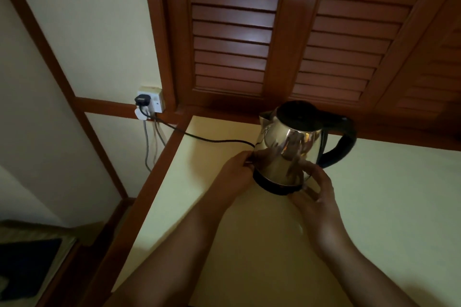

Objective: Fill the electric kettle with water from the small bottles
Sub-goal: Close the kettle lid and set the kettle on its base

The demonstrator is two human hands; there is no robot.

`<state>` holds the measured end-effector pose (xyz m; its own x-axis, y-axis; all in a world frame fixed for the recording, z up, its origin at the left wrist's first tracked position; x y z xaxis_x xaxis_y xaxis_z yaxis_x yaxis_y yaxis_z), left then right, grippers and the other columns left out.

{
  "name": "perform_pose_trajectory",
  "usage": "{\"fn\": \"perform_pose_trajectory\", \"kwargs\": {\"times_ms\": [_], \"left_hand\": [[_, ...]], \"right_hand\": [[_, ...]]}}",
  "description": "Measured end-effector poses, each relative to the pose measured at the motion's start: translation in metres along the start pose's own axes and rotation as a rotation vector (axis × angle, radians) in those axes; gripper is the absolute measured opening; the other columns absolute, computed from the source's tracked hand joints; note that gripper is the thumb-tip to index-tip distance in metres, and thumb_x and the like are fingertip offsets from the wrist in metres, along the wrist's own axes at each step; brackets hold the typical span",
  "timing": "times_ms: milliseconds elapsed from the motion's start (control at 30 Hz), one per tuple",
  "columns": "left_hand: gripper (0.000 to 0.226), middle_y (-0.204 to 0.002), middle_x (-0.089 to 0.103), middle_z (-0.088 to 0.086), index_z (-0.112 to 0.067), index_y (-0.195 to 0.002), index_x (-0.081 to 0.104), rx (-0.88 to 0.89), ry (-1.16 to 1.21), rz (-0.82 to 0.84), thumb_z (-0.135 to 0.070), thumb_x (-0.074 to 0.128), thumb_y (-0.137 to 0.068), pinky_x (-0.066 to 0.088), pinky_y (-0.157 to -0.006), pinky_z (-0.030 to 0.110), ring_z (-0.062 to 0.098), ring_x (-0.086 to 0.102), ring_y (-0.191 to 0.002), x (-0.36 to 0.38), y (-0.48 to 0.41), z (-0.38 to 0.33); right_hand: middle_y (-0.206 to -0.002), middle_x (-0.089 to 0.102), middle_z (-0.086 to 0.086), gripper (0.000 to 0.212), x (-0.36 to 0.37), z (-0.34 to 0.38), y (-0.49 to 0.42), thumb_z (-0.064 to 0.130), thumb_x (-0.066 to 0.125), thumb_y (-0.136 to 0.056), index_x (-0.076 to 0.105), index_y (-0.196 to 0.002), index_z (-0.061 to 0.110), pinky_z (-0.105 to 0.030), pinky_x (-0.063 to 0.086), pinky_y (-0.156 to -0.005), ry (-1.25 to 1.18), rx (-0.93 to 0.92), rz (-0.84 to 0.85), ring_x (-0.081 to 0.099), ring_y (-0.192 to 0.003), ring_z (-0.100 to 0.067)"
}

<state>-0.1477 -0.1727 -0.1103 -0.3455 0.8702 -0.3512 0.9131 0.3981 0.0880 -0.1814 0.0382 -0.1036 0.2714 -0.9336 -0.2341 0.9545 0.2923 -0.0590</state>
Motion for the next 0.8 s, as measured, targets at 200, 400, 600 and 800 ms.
{"fn": "perform_pose_trajectory", "kwargs": {"times_ms": [200,400,600,800], "left_hand": [[0.052,-0.142,0.061,-0.011,-0.033,-0.149,0.042,0.110,0.031,0.134,-0.022,0.064,-0.104,0.045,-0.106,0.027,0.006,0.056,-0.131,0.013,0.017,-0.005],[0.053,-0.129,0.068,-0.013,-0.033,-0.138,0.048,0.099,0.087,0.137,-0.033,0.078,-0.094,0.049,-0.092,0.017,-0.001,0.062,-0.122,0.019,0.015,-0.006],[0.029,-0.125,0.071,-0.007,-0.030,-0.121,0.056,0.101,0.076,0.115,-0.030,0.073,-0.098,0.056,-0.102,0.032,0.010,0.066,-0.121,0.021,0.000,-0.002],[0.031,-0.126,0.070,-0.008,-0.033,-0.119,0.057,0.083,0.062,0.153,-0.041,0.071,-0.092,0.054,-0.107,0.037,0.011,0.065,-0.123,0.023,-0.008,0.003]], "right_hand": [[-0.133,0.054,0.018,0.068,0.001,-0.011,0.001,0.023,0.068,-0.092,0.033,-0.149,0.036,-0.035,0.052,-0.092,-0.100,0.130,0.004,0.058,-0.117,-0.009],[-0.120,0.064,0.014,0.063,0.004,-0.013,-0.011,0.002,0.064,-0.087,0.043,-0.134,0.039,-0.035,0.058,-0.084,-0.278,0.170,0.022,0.067,-0.105,-0.011],[-0.120,0.065,0.008,0.064,-0.001,-0.022,-0.011,-0.006,0.064,-0.083,0.045,-0.137,0.022,-0.038,0.059,-0.088,-0.339,0.180,-0.021,0.065,-0.109,-0.012],[-0.120,0.066,0.009,0.060,-0.001,-0.026,-0.011,-0.003,0.066,-0.085,0.047,-0.136,0.020,-0.028,0.055,-0.083,-0.318,0.191,-0.001,0.065,-0.108,-0.007]]}}
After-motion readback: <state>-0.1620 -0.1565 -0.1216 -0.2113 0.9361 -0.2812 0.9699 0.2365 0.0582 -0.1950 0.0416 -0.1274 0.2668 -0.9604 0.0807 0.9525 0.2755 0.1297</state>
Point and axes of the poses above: each hand's wrist, its own y-axis away from the middle knuckle, its own x-axis out of the palm, z = x × y, the point moved 10 cm from there along -y, towards the middle knuckle
